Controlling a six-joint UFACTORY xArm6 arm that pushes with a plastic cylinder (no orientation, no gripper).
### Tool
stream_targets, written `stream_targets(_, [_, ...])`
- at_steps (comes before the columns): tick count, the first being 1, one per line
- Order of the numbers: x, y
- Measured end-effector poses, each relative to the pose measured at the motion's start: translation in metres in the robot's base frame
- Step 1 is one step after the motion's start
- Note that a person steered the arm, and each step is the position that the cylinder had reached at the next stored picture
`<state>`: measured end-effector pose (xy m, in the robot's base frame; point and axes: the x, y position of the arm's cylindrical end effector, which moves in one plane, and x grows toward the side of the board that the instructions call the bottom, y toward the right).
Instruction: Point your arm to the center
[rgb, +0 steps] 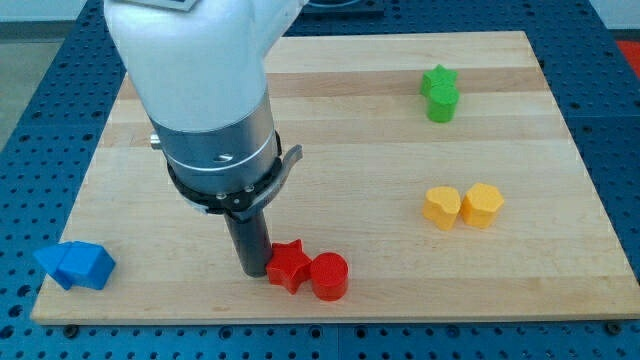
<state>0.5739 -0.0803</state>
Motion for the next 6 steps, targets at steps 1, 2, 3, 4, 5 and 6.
stream_targets(1, [0.000, 0.000])
stream_targets(2, [-0.010, -0.001])
stream_targets(3, [-0.064, -0.018])
stream_targets(4, [-0.120, -0.021])
stream_targets(5, [-0.159, 0.016])
stream_targets(6, [-0.157, 0.048])
